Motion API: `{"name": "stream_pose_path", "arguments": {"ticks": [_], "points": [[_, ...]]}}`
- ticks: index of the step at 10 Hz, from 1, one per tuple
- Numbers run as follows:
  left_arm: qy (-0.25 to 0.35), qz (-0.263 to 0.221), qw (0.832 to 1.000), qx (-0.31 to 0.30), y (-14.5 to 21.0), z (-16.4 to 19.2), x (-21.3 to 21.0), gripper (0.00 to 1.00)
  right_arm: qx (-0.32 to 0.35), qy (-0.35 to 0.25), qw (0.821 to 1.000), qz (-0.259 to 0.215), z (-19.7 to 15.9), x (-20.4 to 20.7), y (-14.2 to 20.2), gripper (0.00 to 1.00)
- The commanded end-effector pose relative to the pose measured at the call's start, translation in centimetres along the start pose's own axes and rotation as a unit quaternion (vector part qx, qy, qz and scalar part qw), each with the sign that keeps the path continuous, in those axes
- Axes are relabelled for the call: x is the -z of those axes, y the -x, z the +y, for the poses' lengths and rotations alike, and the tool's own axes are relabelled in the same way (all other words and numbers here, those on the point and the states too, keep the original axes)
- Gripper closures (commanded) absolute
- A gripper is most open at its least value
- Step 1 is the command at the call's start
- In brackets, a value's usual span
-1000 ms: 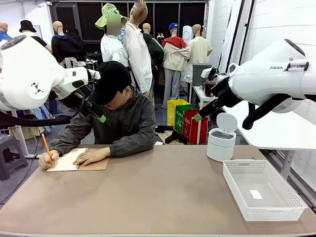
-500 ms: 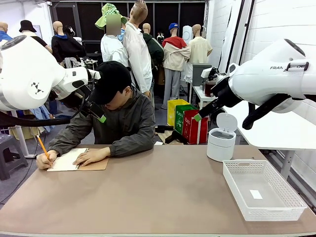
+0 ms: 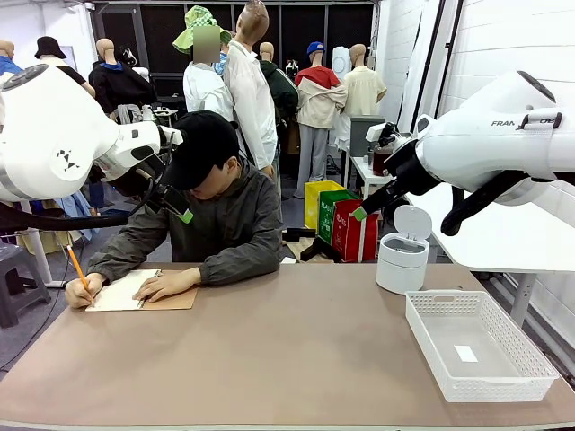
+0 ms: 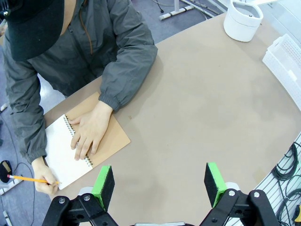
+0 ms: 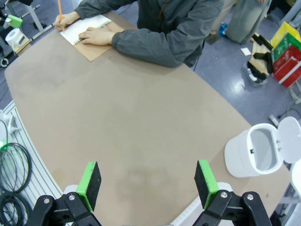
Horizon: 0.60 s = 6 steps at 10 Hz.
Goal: Sort the paper based on its condition.
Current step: If a person hands you a paper, place it in the Organizing basket , and if it's crumpled, put it in the Trash can.
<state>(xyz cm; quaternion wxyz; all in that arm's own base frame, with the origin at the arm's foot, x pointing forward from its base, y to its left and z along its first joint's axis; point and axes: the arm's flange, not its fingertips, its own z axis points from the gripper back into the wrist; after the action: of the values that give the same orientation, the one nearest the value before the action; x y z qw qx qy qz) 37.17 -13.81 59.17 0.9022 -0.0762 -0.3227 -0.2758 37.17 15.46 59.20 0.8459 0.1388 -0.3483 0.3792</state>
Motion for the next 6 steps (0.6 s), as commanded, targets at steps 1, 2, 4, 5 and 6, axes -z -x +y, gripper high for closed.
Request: {"name": "stream_pose_path", "arguments": {"ticks": [1,2,4,5,6], "points": [[-0.001,-0.002,1.000,-0.001,-0.11,0.10,-0.16,0.00,0.000,-0.002,1.000,0.000,-0.01,0.02,0.04,0.00],[-0.001,-0.002,1.000,-0.001,-0.11,0.10,-0.16,0.00,0.000,-0.002,1.000,0.000,-0.01,0.02,0.04,0.00],[-0.001,-0.002,1.000,-0.001,-0.11,0.10,-0.16,0.00,0.000,-0.002,1.000,0.000,-0.01,0.02,0.04,0.00],[-0.001,-0.002,1.000,-0.001,-0.11,0.10,-0.16,0.00,0.000,-0.002,1.000,0.000,-0.01,0.02,0.04,0.00],[-0.001,-0.002,1.000,-0.001,-0.11,0.10,-0.16,0.00,0.000,-0.002,1.000,0.000,-0.01,0.02,0.04,0.00]]}}
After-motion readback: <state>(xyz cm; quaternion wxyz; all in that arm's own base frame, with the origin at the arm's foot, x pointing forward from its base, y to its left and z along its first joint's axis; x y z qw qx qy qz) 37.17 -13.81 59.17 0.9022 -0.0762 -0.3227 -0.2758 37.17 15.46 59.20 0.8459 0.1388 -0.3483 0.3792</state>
